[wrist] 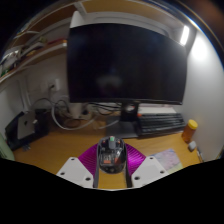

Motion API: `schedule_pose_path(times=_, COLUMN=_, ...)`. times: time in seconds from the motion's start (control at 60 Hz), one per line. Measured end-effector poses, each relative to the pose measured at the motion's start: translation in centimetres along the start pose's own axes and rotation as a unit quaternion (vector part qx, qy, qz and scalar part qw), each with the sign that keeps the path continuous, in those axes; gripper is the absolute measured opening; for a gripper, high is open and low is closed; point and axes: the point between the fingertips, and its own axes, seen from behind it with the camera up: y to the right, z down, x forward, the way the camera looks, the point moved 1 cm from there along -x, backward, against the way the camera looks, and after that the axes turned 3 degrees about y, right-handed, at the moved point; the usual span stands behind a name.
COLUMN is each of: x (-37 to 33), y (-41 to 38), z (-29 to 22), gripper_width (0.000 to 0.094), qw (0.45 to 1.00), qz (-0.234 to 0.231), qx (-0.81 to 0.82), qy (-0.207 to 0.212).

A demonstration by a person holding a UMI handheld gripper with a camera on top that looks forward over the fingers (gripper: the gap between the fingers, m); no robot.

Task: Arrange mouse

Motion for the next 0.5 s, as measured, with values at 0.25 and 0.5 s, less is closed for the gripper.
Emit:
schedule_pose_path(times=0.25, x=1.3, y=14.0, z=8.6, gripper_width=0.0378, qw=0.998, qz=0.037, qx=-0.005, qy=-0.052)
schedule_pose_path(times=0.5, x=2.5, y=18.2, z=14.8, gripper_width=0.0413, qw=0.996, qz=0.038, qx=0.019, qy=-0.082)
